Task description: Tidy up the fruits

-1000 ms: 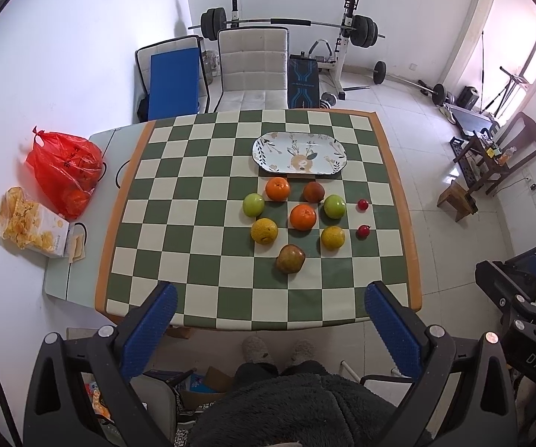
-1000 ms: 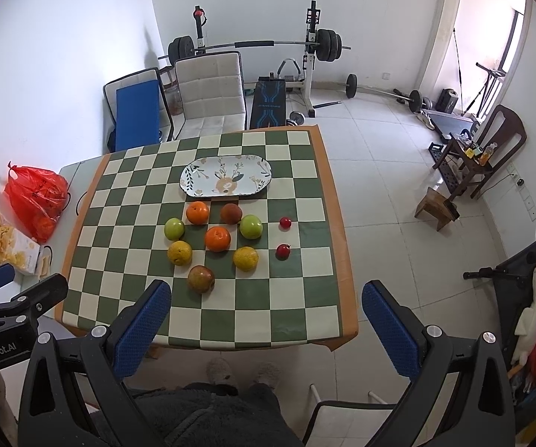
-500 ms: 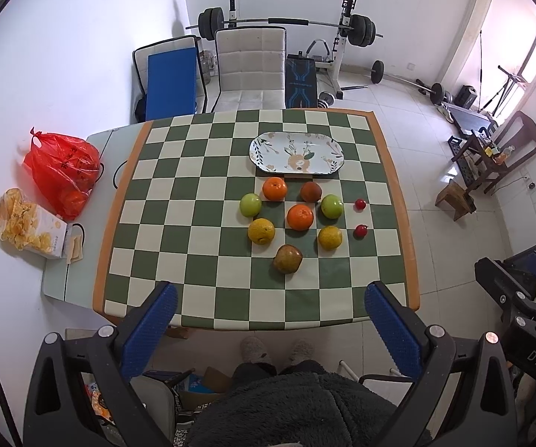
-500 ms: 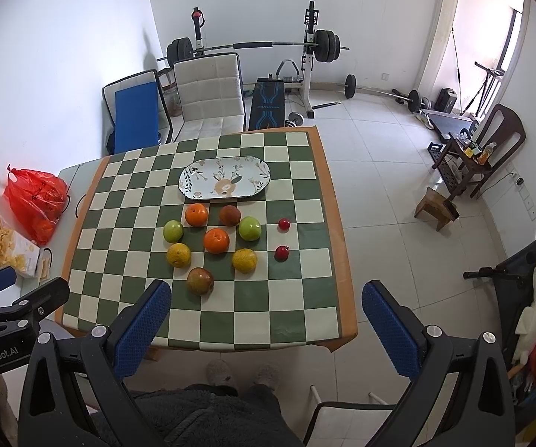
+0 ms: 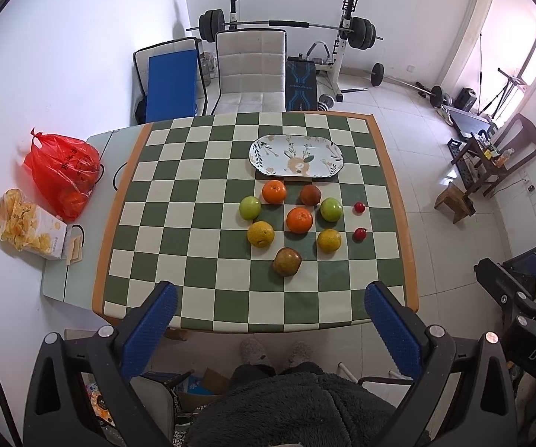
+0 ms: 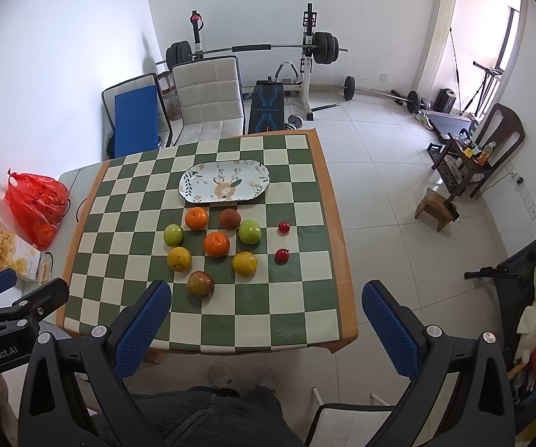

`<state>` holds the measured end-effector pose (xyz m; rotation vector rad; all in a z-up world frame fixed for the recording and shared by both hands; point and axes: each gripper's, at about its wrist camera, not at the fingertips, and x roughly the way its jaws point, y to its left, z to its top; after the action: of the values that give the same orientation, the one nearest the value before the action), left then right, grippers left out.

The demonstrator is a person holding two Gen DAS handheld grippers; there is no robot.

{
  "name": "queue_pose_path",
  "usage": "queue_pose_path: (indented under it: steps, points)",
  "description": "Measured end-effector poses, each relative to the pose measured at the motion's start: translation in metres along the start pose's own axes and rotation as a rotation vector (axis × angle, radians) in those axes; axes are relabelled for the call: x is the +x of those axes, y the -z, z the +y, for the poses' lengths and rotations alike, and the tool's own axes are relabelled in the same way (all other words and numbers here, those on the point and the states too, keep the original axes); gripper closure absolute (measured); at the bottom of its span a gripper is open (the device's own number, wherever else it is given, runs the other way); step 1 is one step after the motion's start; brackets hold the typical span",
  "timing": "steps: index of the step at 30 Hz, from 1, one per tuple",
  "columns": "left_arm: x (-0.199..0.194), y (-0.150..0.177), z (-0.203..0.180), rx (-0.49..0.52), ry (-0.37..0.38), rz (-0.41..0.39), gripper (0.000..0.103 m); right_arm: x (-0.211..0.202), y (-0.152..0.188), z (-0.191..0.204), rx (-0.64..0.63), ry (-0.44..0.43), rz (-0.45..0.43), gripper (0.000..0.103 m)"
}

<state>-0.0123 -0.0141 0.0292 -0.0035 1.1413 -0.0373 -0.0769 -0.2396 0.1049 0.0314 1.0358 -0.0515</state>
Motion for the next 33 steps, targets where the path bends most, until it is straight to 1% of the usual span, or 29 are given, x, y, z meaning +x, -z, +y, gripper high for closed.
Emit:
queue_pose_path:
  steps: [12,15,17,18,19,21,23,26,27,29,30,31,32,33]
  points:
    - [-0.004,-0.006,-0.003,-0.003,0.006,-0.004,0.000,-0.004,-0.006,-0.001,0.006,-0.005,0.001,0.000]
    - [-0.005,-0.005,-0.003,-0.004,0.005,-0.005,0.000,-0.006,-0.014,-0.001,0.010,-0.007,0.006,0.000]
    - [-0.005,-0.012,-0.006,-0.014,-0.002,-0.009,0.000,-0.004,-0.020,-0.003,0.019,-0.019,0.006,0.000]
    - [-0.002,-0.021,-0.010,-0.019,-0.009,-0.016,0.000,0.001,-0.024,-0.005,0.024,-0.024,0.004,0.000]
    - [0.000,-0.027,-0.011,-0.027,-0.027,-0.038,0.000,0.018,-0.020,-0.015,0.030,-0.029,0.005,0.000]
    - [0.013,-0.031,-0.007,-0.037,-0.075,-0.068,0.000,0.044,-0.024,-0.014,0.030,-0.053,0.030,0.000]
    - [0.031,-0.039,-0.003,-0.050,-0.163,-0.095,0.000,0.076,-0.026,-0.013,0.031,-0.099,0.063,0.000]
    - [0.065,-0.045,0.006,-0.066,-0.277,-0.089,0.000,0.137,-0.031,-0.003,0.015,-0.137,0.123,0.000]
    - [0.079,-0.047,0.009,-0.069,-0.310,-0.071,0.000,0.158,-0.032,0.001,0.012,-0.148,0.143,0.000]
    - [0.108,-0.048,0.017,-0.077,-0.346,-0.031,0.000,0.204,-0.031,0.008,0.009,-0.168,0.183,0.000]
    - [0.120,-0.044,0.027,-0.080,-0.356,-0.013,0.000,0.226,-0.024,0.008,0.006,-0.170,0.202,0.000]
    - [0.136,-0.042,0.036,-0.086,-0.369,0.021,0.000,0.251,-0.015,0.010,0.005,-0.170,0.230,0.000]
    - [0.152,-0.038,0.048,-0.097,-0.363,0.053,0.000,0.273,-0.009,0.010,0.011,-0.180,0.255,0.001]
    - [0.163,-0.039,0.052,-0.102,-0.350,0.071,0.001,0.294,-0.006,0.011,0.018,-0.185,0.279,0.002]
